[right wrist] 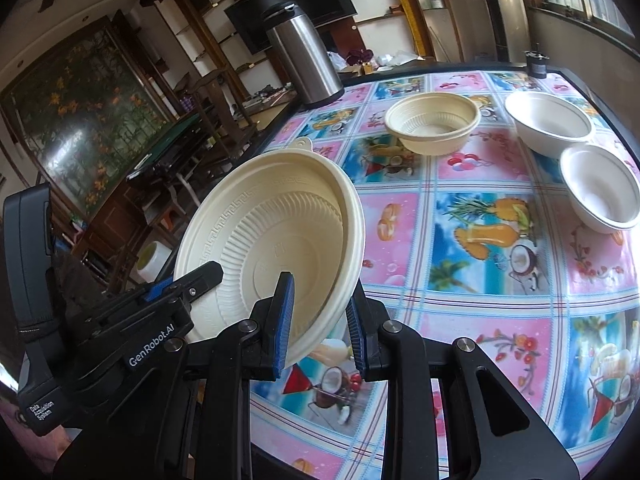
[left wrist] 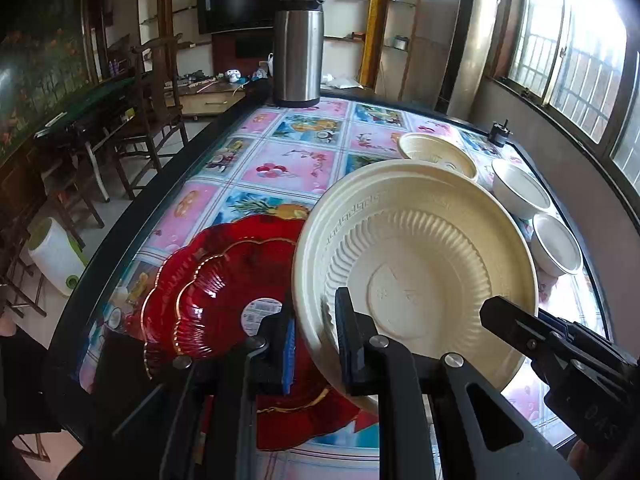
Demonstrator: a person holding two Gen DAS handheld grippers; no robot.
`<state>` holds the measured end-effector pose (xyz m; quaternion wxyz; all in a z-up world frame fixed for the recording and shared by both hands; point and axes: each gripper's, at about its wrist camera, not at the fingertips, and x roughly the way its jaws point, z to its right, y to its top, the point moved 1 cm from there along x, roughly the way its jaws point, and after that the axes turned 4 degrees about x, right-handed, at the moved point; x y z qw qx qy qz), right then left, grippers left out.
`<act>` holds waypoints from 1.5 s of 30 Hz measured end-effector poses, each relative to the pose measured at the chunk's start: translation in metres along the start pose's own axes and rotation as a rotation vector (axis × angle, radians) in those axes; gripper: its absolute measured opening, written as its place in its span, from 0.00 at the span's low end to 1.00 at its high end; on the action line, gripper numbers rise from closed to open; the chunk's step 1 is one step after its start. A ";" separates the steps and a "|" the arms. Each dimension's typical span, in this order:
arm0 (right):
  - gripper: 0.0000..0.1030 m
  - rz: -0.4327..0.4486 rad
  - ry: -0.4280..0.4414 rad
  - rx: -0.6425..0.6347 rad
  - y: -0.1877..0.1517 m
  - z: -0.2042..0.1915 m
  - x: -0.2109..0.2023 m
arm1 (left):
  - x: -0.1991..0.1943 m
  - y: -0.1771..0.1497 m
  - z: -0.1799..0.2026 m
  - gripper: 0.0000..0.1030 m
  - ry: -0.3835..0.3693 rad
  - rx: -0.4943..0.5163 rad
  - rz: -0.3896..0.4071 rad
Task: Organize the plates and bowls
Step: 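Lift the cream bowl with the left tool and carry it toward the red plates, then lower the cream bowl onto the red plates and open the left tool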
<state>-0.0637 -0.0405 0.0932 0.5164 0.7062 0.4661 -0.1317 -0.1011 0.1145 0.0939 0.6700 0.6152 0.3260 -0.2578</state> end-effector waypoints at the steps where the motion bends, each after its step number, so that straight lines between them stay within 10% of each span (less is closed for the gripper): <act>1: 0.25 -0.005 0.004 -0.004 0.000 -0.002 0.002 | 0.000 0.000 -0.003 0.16 0.002 -0.006 -0.002; 35: 0.29 -0.256 -0.013 -0.112 -0.012 -0.049 0.116 | 0.052 -0.034 -0.079 0.22 0.086 -0.116 -0.161; 45: 0.37 -0.210 -0.042 -0.120 -0.008 -0.051 0.101 | 0.039 -0.028 -0.073 0.55 0.138 -0.089 -0.088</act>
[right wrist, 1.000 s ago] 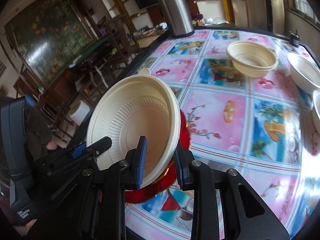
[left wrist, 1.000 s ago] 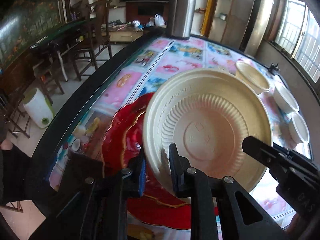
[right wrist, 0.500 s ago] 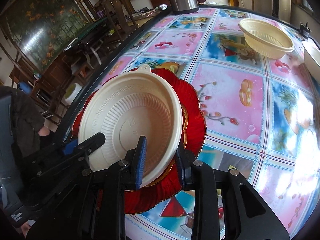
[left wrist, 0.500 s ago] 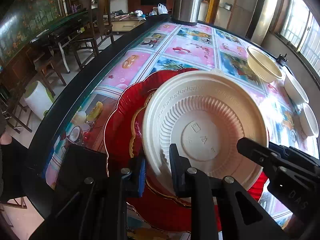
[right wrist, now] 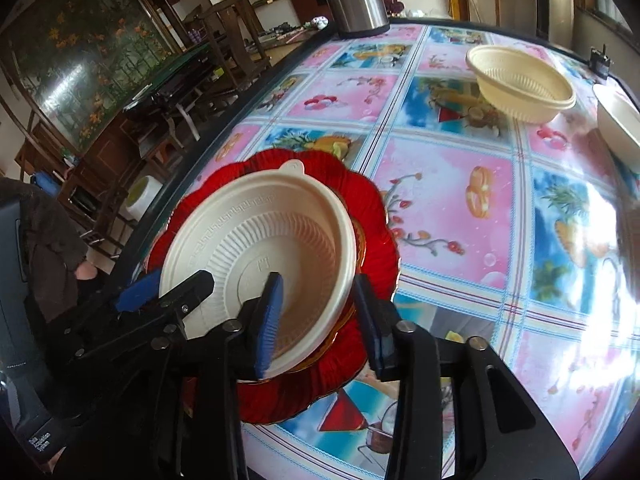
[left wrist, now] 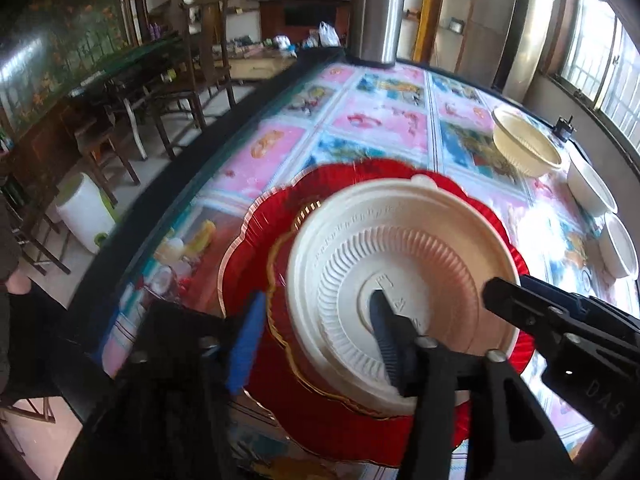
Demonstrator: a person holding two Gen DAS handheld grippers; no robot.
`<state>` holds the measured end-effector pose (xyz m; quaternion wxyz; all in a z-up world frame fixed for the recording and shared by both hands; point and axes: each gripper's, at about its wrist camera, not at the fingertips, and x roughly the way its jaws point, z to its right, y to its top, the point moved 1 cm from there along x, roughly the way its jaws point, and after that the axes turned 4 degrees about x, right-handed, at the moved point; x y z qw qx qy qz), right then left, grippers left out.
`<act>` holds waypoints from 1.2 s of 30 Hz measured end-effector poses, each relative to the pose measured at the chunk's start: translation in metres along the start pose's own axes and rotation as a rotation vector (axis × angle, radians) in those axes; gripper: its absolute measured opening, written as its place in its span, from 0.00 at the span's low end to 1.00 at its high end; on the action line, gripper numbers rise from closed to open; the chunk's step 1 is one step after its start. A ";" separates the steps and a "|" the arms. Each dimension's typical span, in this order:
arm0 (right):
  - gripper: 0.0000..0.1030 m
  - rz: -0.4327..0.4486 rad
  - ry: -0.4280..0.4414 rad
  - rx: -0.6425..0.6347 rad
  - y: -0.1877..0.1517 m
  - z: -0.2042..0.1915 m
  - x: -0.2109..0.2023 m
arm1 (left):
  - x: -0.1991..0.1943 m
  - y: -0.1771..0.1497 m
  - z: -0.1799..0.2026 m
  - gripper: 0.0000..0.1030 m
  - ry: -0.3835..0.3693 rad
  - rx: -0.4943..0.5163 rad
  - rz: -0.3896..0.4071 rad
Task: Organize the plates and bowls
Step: 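Lower the cream bowl onto the red plates and open the left tool, then move the left tool toward a large white bowl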
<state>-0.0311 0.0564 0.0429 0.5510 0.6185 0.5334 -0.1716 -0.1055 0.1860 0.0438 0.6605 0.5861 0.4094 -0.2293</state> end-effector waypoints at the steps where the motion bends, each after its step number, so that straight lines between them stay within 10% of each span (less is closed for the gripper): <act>1: 0.37 0.014 -0.002 0.001 0.000 0.001 -0.004 | -0.002 0.001 -0.001 0.55 0.011 0.000 0.009; 36: 0.37 0.171 -0.080 0.304 -0.021 0.161 -0.093 | -0.021 0.027 0.172 0.70 -0.193 0.243 0.068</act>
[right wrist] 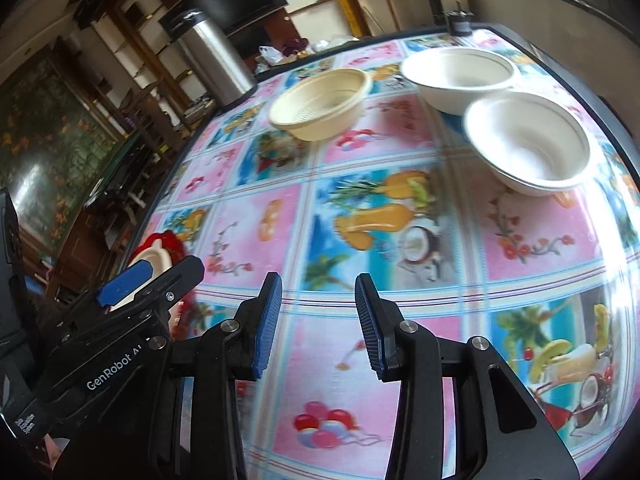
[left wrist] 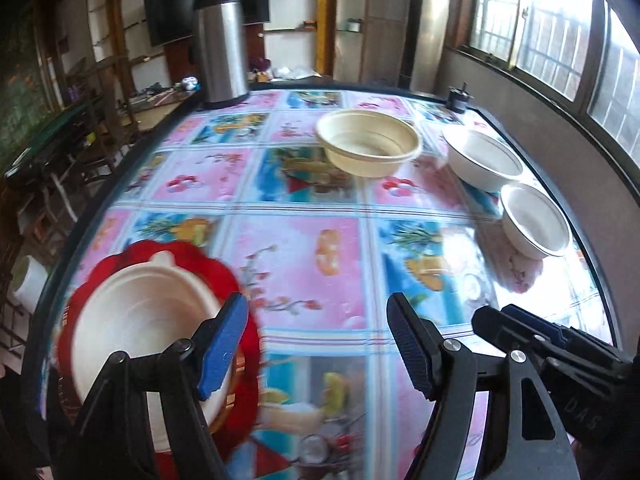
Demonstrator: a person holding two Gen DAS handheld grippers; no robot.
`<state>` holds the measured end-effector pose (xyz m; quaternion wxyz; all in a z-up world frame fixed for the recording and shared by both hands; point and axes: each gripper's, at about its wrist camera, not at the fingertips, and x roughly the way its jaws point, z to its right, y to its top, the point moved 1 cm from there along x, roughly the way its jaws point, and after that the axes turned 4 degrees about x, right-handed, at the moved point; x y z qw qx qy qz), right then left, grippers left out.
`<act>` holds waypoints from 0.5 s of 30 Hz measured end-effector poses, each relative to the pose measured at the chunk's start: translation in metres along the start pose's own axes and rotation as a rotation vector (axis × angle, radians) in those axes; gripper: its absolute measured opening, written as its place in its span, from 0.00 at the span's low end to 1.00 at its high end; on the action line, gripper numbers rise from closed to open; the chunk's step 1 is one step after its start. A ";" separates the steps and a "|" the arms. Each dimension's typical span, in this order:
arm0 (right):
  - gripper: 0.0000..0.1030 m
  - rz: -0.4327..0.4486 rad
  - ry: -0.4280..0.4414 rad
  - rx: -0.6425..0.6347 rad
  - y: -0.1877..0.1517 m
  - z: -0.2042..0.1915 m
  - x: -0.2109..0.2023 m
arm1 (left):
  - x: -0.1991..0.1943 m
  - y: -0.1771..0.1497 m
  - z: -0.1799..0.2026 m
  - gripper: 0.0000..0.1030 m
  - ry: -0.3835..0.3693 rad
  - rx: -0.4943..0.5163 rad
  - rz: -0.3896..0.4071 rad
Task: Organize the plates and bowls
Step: 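Move the left tool toward a large white bowl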
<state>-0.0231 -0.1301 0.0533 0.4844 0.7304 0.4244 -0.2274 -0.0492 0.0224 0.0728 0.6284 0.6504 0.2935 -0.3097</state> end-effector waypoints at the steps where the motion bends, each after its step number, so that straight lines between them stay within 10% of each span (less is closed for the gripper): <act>1: 0.37 0.001 -0.004 0.012 0.002 0.006 0.000 | 0.003 0.001 0.004 0.70 -0.003 0.004 -0.005; 15: 0.37 0.063 -0.035 0.113 0.049 0.071 -0.018 | 0.038 0.046 0.057 0.70 -0.071 0.030 -0.061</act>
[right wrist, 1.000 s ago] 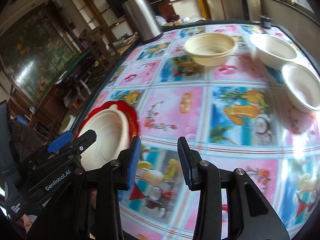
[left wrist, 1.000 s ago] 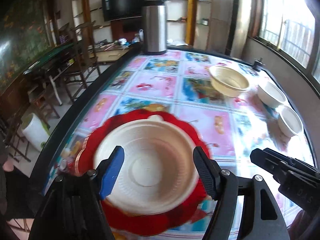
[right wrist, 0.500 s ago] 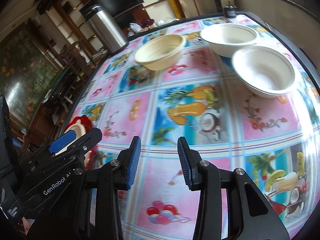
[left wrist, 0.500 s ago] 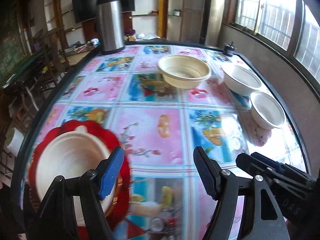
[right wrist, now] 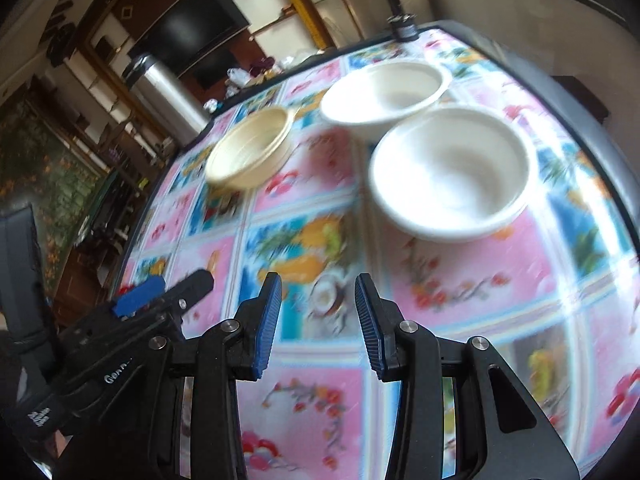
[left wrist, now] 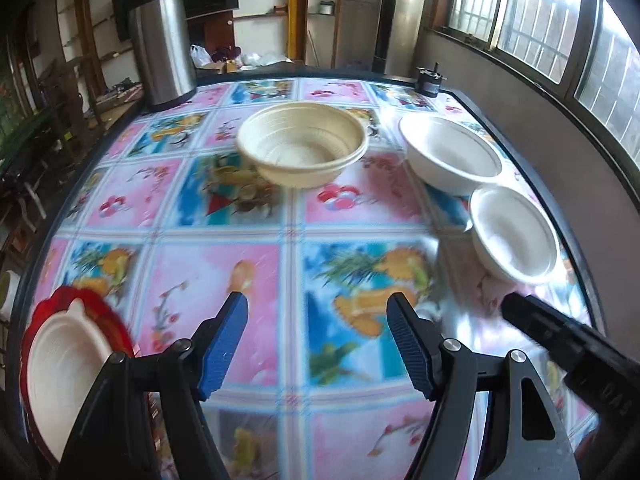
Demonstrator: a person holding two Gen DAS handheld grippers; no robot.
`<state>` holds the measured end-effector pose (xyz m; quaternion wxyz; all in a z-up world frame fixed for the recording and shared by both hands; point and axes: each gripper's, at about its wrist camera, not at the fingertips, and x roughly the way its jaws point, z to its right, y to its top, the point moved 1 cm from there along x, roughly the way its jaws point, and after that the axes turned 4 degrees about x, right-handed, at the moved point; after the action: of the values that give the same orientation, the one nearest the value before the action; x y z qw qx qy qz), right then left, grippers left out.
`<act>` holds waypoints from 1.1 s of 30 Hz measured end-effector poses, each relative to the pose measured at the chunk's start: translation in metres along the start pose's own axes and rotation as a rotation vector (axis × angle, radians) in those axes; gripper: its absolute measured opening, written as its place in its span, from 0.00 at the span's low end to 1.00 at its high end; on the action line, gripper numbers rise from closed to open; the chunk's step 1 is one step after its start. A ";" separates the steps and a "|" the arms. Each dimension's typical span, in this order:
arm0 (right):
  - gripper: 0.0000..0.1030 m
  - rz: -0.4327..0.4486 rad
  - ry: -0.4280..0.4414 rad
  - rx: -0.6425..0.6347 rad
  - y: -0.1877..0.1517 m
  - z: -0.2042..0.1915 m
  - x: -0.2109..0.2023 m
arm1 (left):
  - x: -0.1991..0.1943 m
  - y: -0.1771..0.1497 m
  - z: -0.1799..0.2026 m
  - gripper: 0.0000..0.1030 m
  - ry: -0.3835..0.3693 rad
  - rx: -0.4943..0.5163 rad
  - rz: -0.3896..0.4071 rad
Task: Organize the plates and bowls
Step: 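Move the left tool toward a large white bowl, then close the left tool on the rim of the large white bowl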
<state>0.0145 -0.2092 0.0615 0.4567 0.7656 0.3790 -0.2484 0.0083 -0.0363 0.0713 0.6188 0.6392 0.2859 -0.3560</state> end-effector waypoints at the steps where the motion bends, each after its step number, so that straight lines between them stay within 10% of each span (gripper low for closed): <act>1: 0.37 0.014 -0.008 0.004 0.009 0.004 -0.003 | 0.002 0.005 0.003 0.70 -0.003 -0.002 0.000; 30: 0.43 -0.010 -0.090 0.142 0.178 0.102 0.084 | 0.115 0.115 0.072 0.70 -0.081 -0.096 -0.117; 33: 0.29 -0.025 -0.101 0.111 0.183 0.099 0.100 | 0.125 0.119 0.078 0.70 -0.072 -0.091 -0.120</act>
<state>0.2172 -0.3158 0.0368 0.4289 0.7714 0.3506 -0.3131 0.1692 -0.1318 0.0419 0.6346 0.5789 0.3172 -0.4020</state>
